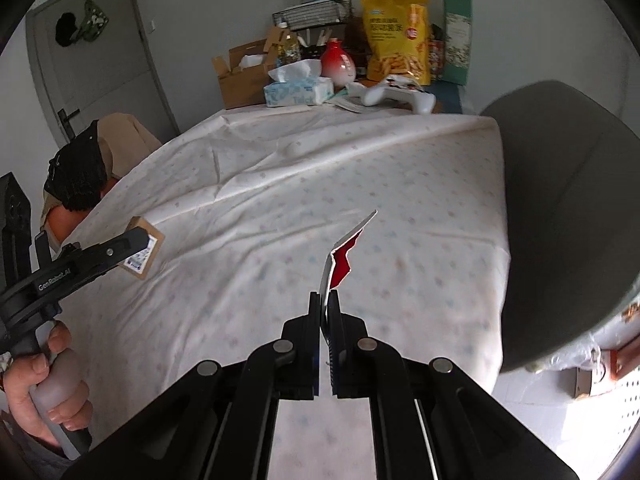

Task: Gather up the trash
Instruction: 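Carry the box and paper in both grippers to the bin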

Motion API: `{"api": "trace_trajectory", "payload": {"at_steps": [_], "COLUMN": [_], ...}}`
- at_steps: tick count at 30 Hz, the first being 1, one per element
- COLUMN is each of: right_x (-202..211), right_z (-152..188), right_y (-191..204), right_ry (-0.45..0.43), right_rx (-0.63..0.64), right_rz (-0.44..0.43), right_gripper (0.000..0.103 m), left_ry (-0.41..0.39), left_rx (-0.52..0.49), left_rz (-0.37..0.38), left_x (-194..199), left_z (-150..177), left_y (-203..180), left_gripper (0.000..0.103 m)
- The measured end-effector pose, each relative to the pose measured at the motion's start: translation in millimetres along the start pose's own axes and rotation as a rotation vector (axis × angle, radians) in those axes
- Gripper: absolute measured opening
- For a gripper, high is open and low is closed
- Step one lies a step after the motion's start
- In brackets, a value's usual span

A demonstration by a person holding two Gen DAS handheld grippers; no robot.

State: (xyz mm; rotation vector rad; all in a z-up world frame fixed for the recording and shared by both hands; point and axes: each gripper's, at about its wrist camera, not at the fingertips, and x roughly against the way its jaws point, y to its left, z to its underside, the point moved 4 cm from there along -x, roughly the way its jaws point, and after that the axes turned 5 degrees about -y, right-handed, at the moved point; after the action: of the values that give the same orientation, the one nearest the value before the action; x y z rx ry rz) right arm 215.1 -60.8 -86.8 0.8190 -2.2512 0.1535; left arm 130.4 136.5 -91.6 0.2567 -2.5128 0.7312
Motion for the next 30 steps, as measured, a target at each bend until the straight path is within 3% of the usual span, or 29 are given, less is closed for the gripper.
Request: {"api": "trace_trajectory", "payload": {"at_steps": [16,30], "right_x": [48,100], "right_z": [39,90], "right_y": [-57,-139], "right_ry": [-0.036,-0.046], "right_rx": [-0.143,-0.296], "right_rz": [0.089,0.232], "right_gripper": [0.005,0.005], "left_ry": [0.111,0.237], "left_rx": [-0.117,-0.263], "left_rz": [0.150,0.307], "left_x": [-17,-41], "left_z": [39,84], "left_y": [-84,-192], "left_gripper": [0.031,0.031]}}
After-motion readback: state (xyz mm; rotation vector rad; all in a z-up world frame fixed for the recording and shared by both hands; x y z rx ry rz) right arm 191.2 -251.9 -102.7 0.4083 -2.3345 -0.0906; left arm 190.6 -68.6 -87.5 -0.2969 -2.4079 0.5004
